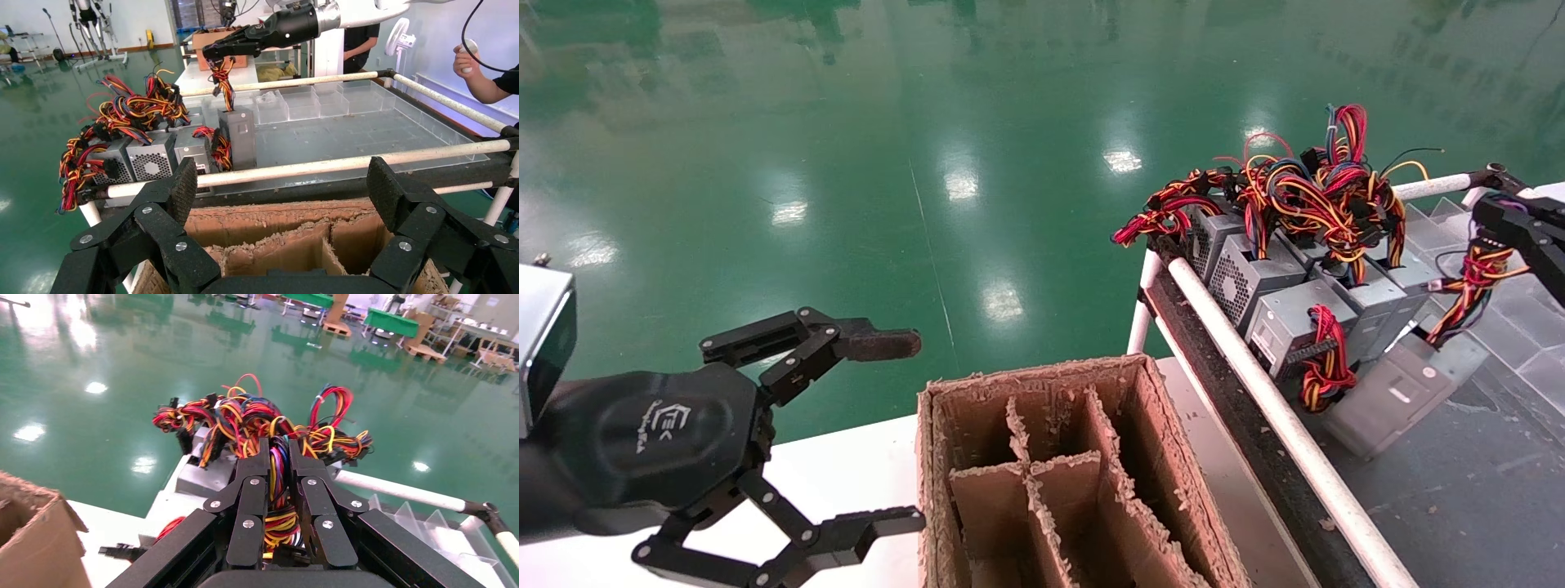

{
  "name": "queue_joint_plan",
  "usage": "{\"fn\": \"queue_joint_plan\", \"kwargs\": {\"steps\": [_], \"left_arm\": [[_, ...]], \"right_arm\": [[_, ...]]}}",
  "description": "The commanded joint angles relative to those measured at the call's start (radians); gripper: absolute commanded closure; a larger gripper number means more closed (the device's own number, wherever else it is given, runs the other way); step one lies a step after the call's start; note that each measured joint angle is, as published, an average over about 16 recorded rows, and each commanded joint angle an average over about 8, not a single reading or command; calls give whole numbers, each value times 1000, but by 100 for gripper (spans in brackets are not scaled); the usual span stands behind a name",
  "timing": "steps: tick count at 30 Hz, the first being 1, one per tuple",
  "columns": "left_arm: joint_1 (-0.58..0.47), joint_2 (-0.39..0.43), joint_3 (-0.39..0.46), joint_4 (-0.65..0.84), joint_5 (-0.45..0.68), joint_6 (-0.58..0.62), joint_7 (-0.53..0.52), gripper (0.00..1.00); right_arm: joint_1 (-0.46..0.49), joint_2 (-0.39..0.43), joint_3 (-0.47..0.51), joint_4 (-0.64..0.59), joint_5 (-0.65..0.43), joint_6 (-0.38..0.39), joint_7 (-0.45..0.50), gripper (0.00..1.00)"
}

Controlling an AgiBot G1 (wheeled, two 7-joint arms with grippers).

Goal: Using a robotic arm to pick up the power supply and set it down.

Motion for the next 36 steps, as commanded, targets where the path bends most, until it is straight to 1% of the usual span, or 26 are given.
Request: {"fn": "queue_joint_plan", "kwargs": {"steps": [1, 6, 7, 8, 14, 15, 16, 30, 36], "left_arm": [[0, 0, 0, 0, 0, 0, 0, 0], [0, 0, 0, 0, 0, 0, 0, 0], [0, 0, 0, 0, 0, 0, 0, 0], [0, 0, 0, 0, 0, 0, 0, 0], [0, 0, 0, 0, 0, 0, 0, 0], [0, 0, 0, 0, 0, 0, 0, 0], [0, 0, 0, 0, 0, 0, 0, 0], [0, 0, 1, 0, -1, 0, 0, 0], [0, 0, 1, 0, -1, 0, 1, 0]], "right_arm": [[3, -6, 2, -2, -2, 12, -4, 100], [10, -21, -2, -8, -25, 20, 0, 100], [11, -23, -4, -9, -30, 21, 2, 98], [12, -25, -6, -11, -35, 22, 5, 88], [17, -35, -19, -23, -60, 28, 31, 13], [18, -36, -21, -25, -63, 28, 36, 3], [20, -37, -23, -27, -67, 29, 41, 0], [44, -22, -31, -32, -104, 29, 87, 0], [65, 3, -6, -6, -84, 22, 79, 0]]}}
